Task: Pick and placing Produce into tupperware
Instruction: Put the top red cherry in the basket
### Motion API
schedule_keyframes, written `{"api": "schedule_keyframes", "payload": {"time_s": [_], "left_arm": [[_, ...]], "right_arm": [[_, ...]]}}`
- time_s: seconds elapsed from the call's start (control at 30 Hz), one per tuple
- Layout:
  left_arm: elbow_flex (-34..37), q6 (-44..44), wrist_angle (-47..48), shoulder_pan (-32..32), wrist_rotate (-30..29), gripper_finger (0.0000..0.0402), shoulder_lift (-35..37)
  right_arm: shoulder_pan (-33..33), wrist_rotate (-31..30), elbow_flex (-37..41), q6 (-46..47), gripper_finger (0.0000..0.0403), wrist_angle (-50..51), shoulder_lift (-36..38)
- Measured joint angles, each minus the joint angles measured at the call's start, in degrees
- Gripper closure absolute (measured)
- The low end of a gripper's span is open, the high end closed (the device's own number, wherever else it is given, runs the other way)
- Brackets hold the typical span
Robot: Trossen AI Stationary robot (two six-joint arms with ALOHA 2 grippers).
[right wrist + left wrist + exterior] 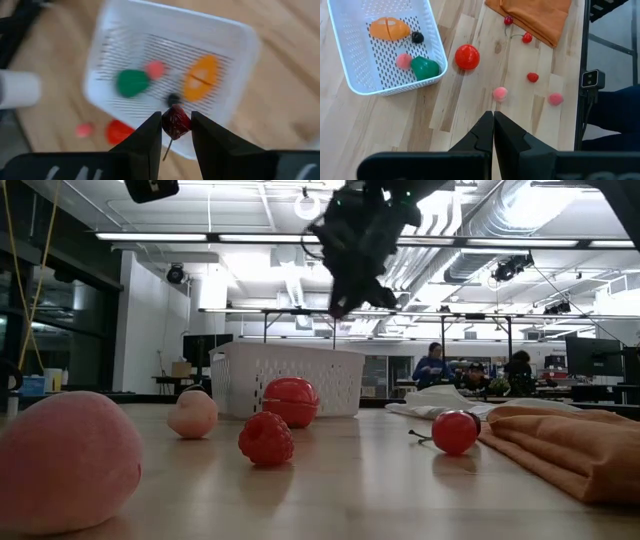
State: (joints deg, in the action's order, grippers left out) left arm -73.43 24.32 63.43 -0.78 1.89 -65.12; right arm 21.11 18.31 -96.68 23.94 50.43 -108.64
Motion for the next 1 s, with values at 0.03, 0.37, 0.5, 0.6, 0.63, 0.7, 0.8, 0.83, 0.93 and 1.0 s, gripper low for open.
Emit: {"api": "schedule_keyframes", "payload": {"time_s": [0.03,0.37,0.5,0.6,0.63,0.7,0.8,0.83,0.93,1.0], "left_arm": [[0.01,0.00,-0.27,0.00,0.00,0.0399,0.00],[0.00,0.00,-0.50,0.00,0.00,0.0399,0.00],[0.00,0.00,-0.54,0.00,-0.02,0.0399,0.00],[0.00,0.00,-0.62,0.02,-0.02,0.0399,0.00],[0.00,0.00,-0.63,0.00,-0.02,0.0399,-0.02],[0.00,0.00,-0.61,0.00,-0.02,0.0399,-0.01],[0.00,-0.02,-0.58,0.00,-0.02,0.0399,-0.01],[0.00,-0.01,-0.58,0.00,-0.02,0.0399,0.00],[0.00,-0.07,-0.56,0.00,-0.01,0.0399,0.00],[0.00,-0.33,-0.56,0.00,-0.02,0.0399,0.00]], "right_arm": [[-0.80,0.68,0.00,0.01,0.0314,-1.44,0.00],[-5.33,-1.74,-0.04,0.53,0.0314,-6.58,-1.77],[-5.45,-1.80,-0.04,1.76,0.0314,-9.53,-3.68],[-5.39,-1.75,-0.04,2.89,0.0314,-10.06,-5.27],[-5.39,-1.74,-0.04,3.07,0.0314,-10.37,-5.76],[-5.39,-1.73,-0.04,3.08,0.0314,-10.59,-6.57],[-5.39,-1.71,-0.04,3.06,0.0314,-10.93,-7.44],[-5.39,-1.69,-0.04,3.06,0.0314,-11.10,-7.65],[-5.39,-2.32,0.00,2.78,0.0314,-10.77,-7.86],[-5.39,-2.92,0.00,2.72,0.0314,-10.36,-8.05]]}}
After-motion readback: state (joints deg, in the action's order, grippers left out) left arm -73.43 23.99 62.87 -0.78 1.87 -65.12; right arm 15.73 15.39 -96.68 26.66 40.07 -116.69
